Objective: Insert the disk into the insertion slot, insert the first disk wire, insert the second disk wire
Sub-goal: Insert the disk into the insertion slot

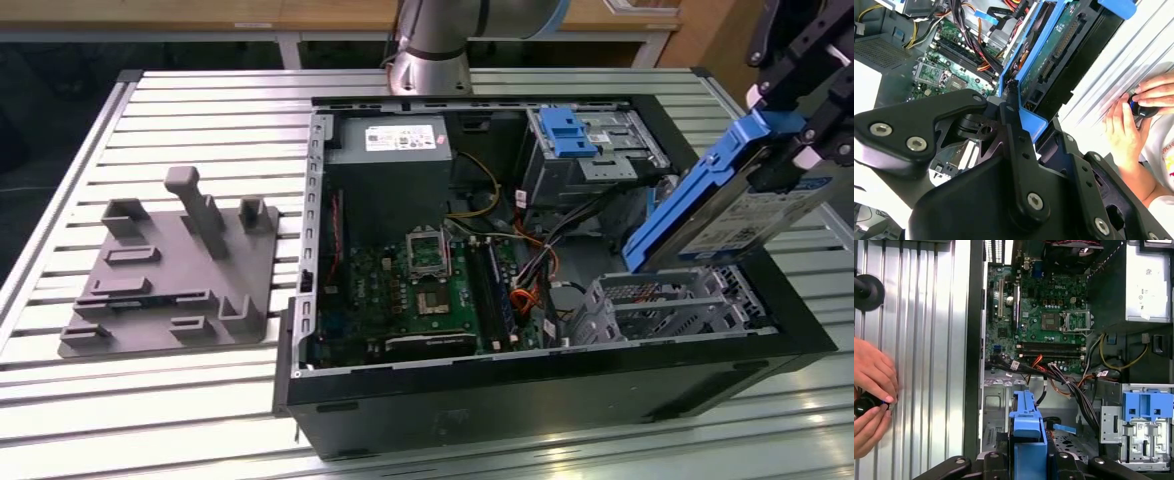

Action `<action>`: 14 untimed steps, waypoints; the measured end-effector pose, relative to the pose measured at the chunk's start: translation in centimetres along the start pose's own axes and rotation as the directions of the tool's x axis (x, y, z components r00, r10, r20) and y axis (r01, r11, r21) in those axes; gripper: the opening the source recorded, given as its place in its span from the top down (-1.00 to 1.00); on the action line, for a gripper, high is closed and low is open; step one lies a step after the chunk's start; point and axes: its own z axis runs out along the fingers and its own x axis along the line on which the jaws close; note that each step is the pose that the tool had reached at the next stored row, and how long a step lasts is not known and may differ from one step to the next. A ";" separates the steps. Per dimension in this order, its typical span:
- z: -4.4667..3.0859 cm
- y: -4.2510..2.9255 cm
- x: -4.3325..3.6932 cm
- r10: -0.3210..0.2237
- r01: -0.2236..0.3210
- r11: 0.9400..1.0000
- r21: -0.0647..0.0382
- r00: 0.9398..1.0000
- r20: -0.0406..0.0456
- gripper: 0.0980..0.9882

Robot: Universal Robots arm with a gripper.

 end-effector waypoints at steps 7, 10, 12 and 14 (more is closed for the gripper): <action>0.47 -0.02 0.03 -0.012 0.012 1.000 -0.001 1.000 0.000 0.40; 0.68 -0.02 0.04 -0.014 0.014 1.000 -0.001 1.000 0.000 0.40; 0.80 -0.03 0.05 -0.015 0.015 1.000 -0.001 1.000 0.000 0.40; 0.92 -0.03 0.06 -0.015 0.015 1.000 -0.001 1.000 -0.001 0.40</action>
